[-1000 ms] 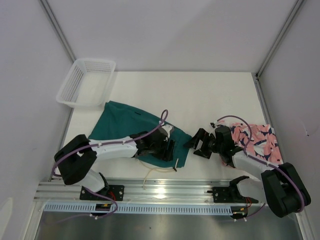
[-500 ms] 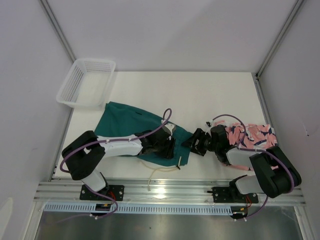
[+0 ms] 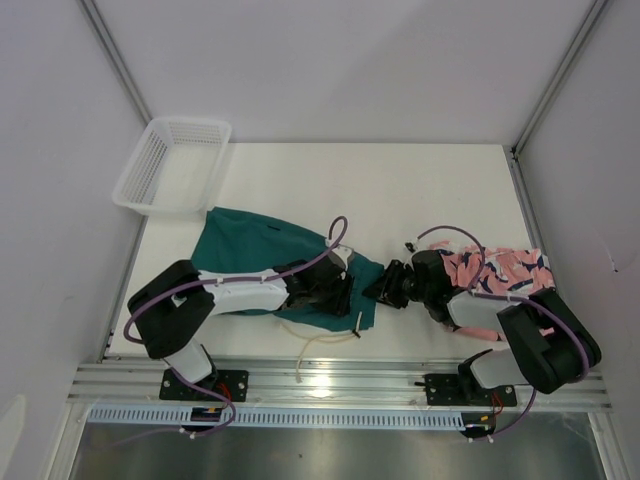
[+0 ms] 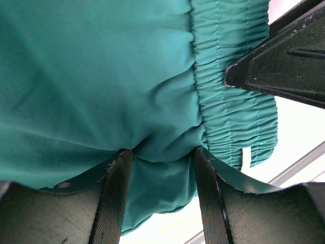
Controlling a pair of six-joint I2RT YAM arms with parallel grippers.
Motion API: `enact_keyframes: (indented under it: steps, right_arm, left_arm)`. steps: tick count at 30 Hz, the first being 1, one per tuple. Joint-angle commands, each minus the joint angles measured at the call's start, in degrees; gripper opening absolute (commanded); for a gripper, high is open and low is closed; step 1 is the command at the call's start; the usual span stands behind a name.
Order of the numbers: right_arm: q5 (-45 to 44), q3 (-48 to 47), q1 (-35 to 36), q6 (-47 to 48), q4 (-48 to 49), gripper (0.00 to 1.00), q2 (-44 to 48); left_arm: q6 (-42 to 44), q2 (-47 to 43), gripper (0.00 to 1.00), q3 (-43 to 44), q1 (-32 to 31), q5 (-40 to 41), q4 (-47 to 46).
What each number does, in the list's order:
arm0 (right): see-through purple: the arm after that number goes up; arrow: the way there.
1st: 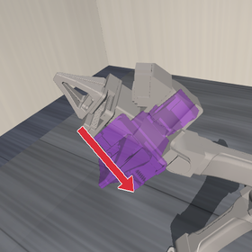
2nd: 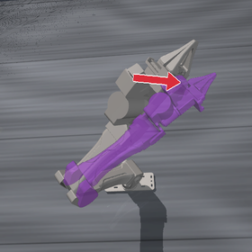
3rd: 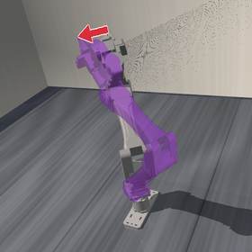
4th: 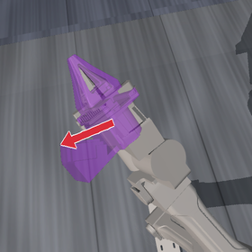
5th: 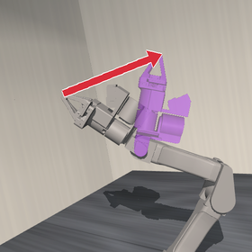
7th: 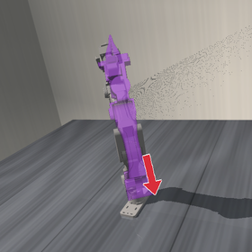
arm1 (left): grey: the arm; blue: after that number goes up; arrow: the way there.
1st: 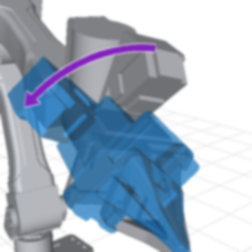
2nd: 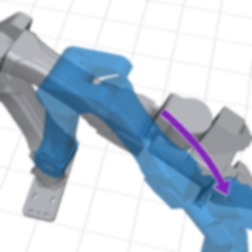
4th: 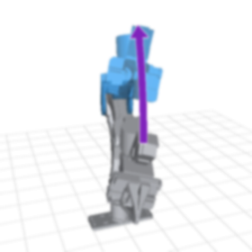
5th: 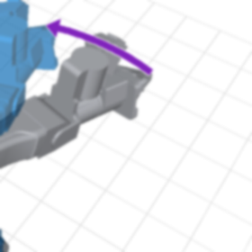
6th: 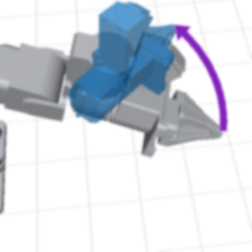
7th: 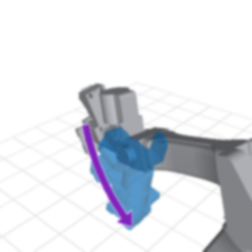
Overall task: Fold and stack the shorts
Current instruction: Fold the shorts
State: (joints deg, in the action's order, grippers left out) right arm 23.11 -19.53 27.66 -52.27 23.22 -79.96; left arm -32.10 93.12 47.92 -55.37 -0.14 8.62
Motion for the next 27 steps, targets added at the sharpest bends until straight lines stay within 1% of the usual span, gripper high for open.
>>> enact_keyframes:
  steps: [1,2,4,5,6,7,9,10,11,13,16,18,19,22,24,25,27]
  right_arm:
    - [-3.1,-5.9,2.2,2.4,-7.0,0.35,3.3]
    - [-4.2,-7.0,3.2,3.8,-11.6,0.29,3.7]
    - [-6.9,-10.2,3.8,4.9,-15.6,0.25,4.7]
    - [-7.6,-11.1,4.0,5.7,-18.6,0.2,5.0]
    - [-8.0,-12.4,4.1,6.0,-19.9,0.17,5.3]
    - [-8.8,-13.0,4.1,6.4,-22.1,0.11,6.0]
    - [-9.8,-14.4,4.1,7.4,-25.2,0.09,6.6]
    - [-10.1,-15.6,4.1,7.7,-26.2,0.05,7.1]
    - [-10.7,-16.4,4.1,8.0,-28.4,0.0,7.1]
    - [-11.0,-19.1,4.2,8.8,-31.7,0.0,6.6]
    - [-11.0,-22.3,4.3,9.1,-35.6,0.0,3.4]
    - [-10.6,-24.0,4.5,9.0,-37.0,0.0,1.5]
    - [-10.8,-24.2,4.5,8.2,-37.2,0.0,1.2]
    - [-10.7,-24.9,4.6,7.0,-37.9,0.0,-0.1]
    - [-10.2,-26.8,4.6,6.9,-39.1,0.0,-1.6]
    - [-10.0,-27.5,4.6,6.6,-40.6,0.0,-2.0]
    - [-9.5,-28.5,4.9,6.1,-41.2,0.0,-2.5]
  left_arm:
    - [-1.1,2.7,0.55,1.1,-1.3,-0.2,-1.3]
    - [-1.0,2.4,0.55,1.2,-1.4,-0.3,-1.2]
    - [-1.1,1.5,0.55,0.6,-1.7,-0.1,-1.6]
    - [-1.1,0.5,0.55,0.4,-1.8,-0.1,-1.8]
    - [-1.1,-2.0,0.56,0.0,-1.8,-0.1,-1.9]
    - [-1.0,-3.5,0.58,-1.1,-1.8,-0.2,-1.9]
    - [-0.4,-8.4,0.61,-1.9,-1.8,2.1,-1.2]
    - [-0.2,-10.2,0.65,-2.1,-1.8,3.1,0.1]
    - [0.1,-11.9,0.67,-2.6,-1.8,3.6,0.6]
    - [1.1,-16.3,0.71,-3.3,-2.0,4.6,1.8]
    - [2.1,-20.2,0.75,-3.7,-3.3,6.4,3.1]
    - [3.0,-21.5,0.77,-3.8,-4.8,7.8,3.1]
    - [3.2,-21.8,0.8,-3.6,-5.5,8.2,2.7]
    - [4.2,-20.7,0.85,-1.6,-9.2,11.1,2.4]
    - [4.8,-17.7,0.88,-0.3,-12.4,14.5,2.5]
    - [4.9,-16.6,0.92,1.8,-13.1,15.9,3.4]
    - [5.0,-12.3,0.95,3.0,-14.9,18.5,3.9]
